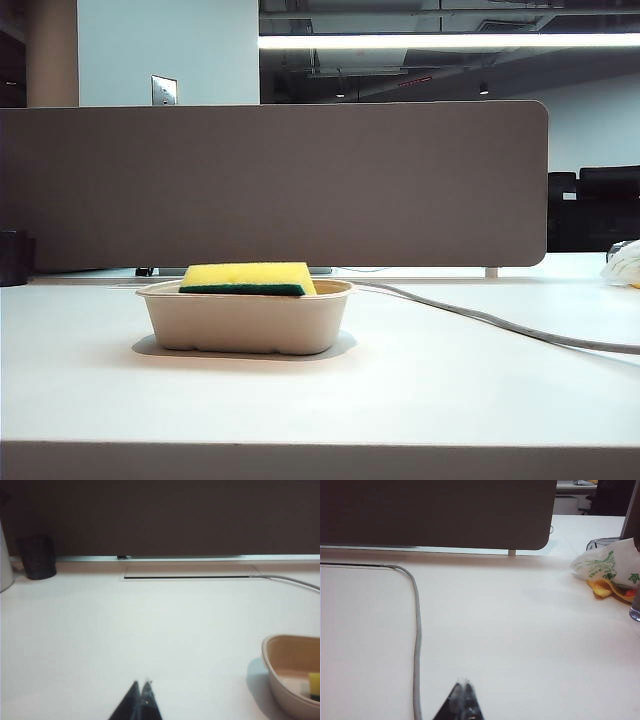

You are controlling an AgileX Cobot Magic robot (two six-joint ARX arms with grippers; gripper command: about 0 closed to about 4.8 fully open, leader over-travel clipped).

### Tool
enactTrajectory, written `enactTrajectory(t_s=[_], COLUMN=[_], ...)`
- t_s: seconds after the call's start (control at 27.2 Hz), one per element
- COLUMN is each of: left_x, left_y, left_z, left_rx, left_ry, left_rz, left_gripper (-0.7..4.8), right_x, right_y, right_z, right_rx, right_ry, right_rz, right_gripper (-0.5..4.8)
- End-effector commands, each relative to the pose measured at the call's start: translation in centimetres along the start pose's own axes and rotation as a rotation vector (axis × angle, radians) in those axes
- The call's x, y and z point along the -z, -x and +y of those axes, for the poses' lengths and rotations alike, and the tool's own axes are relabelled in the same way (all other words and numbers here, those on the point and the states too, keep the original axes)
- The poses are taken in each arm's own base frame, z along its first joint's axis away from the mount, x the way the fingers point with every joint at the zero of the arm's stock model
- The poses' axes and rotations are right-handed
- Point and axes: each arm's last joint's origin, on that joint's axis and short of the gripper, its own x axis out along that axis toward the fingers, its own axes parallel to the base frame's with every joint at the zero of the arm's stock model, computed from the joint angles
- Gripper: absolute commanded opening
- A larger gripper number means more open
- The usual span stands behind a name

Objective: Pick up the cleaning sponge from the table and place it into the paper lunch box.

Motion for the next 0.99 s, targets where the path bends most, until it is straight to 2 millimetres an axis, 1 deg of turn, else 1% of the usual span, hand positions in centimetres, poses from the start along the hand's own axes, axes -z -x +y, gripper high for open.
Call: enactTrajectory(t_s=[0.04, 0.99], left_x=[-0.32, -0.49], left_y=[0.01, 0.01], left_z=[0.03, 0.03], left_rx=[0.0, -0.001], left_ry=[-0.003, -0.023], left_rz=[-0.03, -0.048], left_gripper=[-0.04, -0.04], right_x=[-0.22, -0.21], right_y=[0.01, 0.01], right_z=[0.01, 0.01], right_rx=[-0.001, -0.001], right_ry=[0.0, 0.0], right_rz=[-0.018, -0.018], right_gripper=[-0.05, -0.05])
